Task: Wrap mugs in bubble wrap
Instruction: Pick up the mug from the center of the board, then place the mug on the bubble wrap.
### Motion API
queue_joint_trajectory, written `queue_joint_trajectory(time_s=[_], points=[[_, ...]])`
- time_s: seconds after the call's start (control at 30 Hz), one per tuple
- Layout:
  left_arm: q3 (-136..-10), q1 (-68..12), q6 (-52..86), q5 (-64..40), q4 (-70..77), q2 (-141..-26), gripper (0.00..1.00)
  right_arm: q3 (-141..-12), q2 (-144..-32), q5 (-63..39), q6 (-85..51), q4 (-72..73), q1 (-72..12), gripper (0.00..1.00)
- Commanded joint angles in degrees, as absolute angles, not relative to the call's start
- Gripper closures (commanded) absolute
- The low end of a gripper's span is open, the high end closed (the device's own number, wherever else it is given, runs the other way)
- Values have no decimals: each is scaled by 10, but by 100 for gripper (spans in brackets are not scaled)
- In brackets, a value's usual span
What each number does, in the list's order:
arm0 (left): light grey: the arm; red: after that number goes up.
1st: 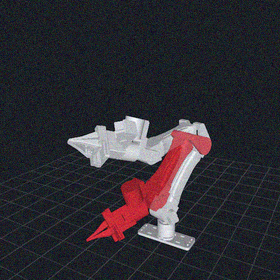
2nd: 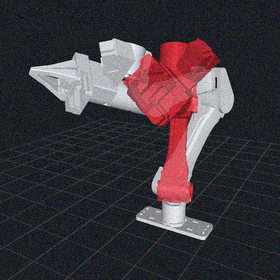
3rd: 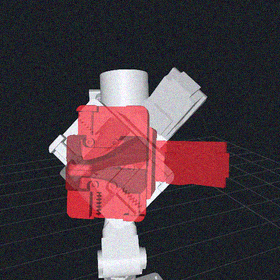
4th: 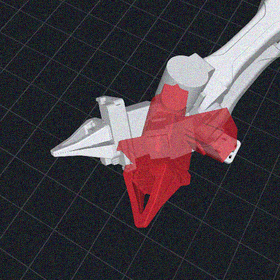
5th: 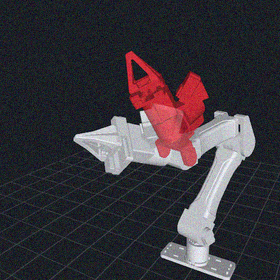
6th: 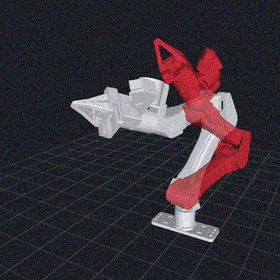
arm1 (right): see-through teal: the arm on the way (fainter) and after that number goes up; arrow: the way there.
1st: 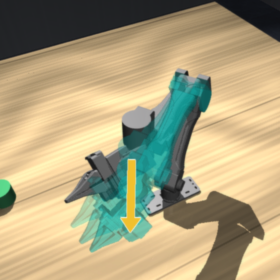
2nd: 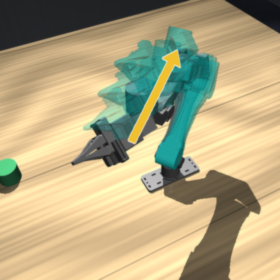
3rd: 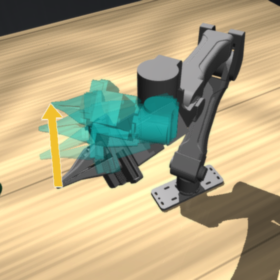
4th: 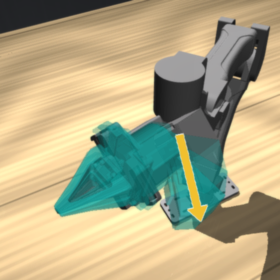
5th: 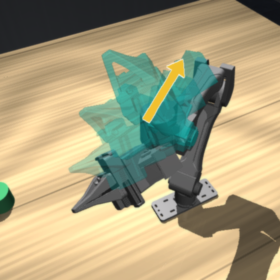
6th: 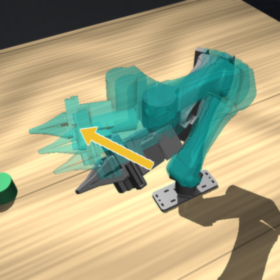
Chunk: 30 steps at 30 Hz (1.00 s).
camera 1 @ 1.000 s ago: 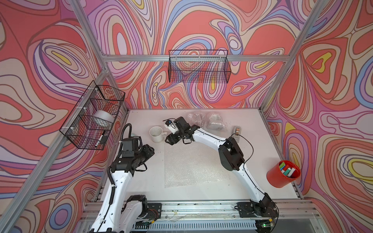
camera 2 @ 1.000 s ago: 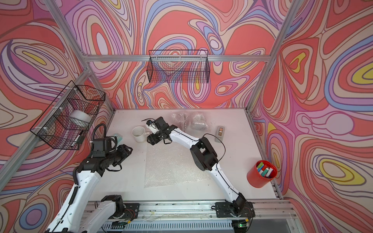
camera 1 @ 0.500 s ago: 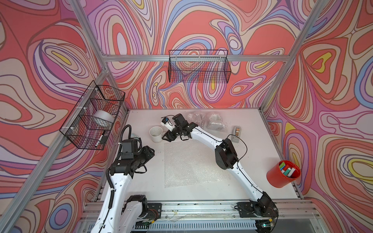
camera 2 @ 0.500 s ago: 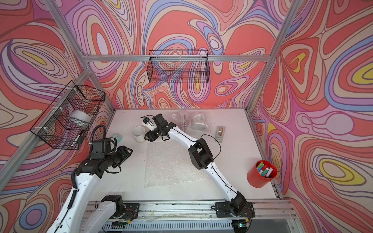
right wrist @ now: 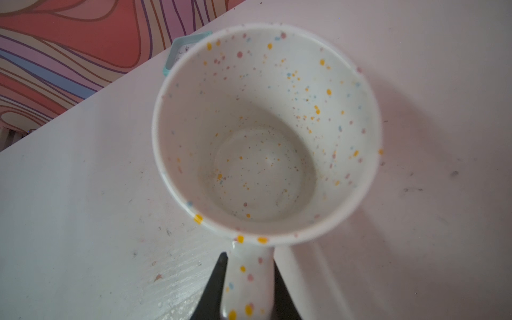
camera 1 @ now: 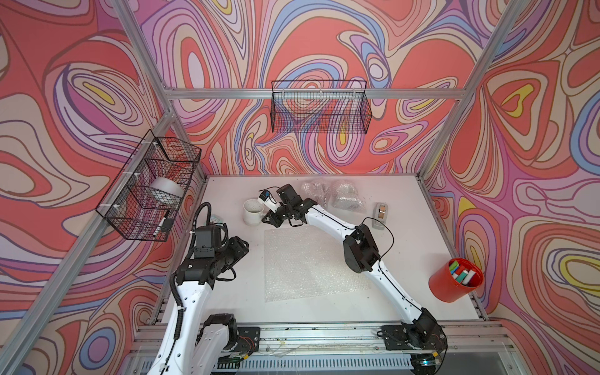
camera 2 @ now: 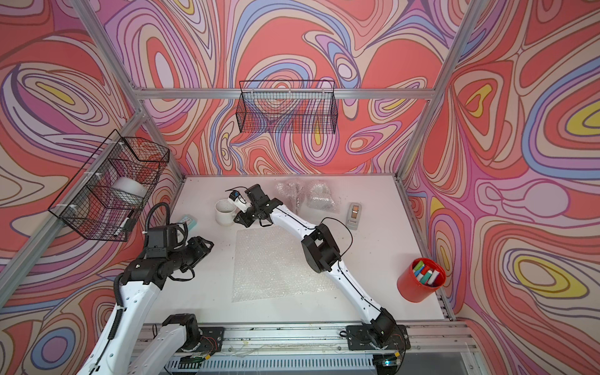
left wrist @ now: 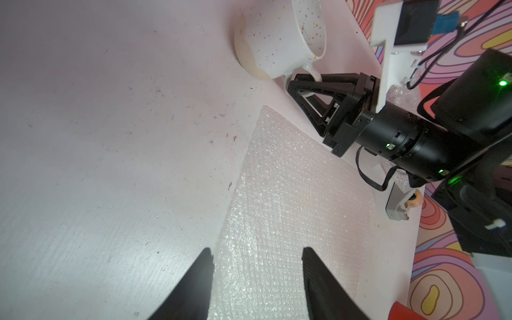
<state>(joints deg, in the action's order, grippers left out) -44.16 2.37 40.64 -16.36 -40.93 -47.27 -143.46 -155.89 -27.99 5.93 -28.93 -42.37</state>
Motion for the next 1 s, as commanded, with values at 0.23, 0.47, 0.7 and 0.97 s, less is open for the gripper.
queue_joint_trajectory(time_s=[0.23, 0.47, 0.7, 0.97], points=[[-437, 4, 389, -162, -397, -504, 34, -1224, -1337, -156, -13, -168, -426, 100], [-399, -97, 429, -142, -263, -571, 16, -947, -1100, -36, -99, -101, -426, 100], [-408, -165, 446, -165, -119, -727, 15, -746, -926, 49, -209, -124, -447, 100], [-453, -186, 452, -185, -65, -845, 20, -638, -836, 134, -314, -151, -495, 100]])
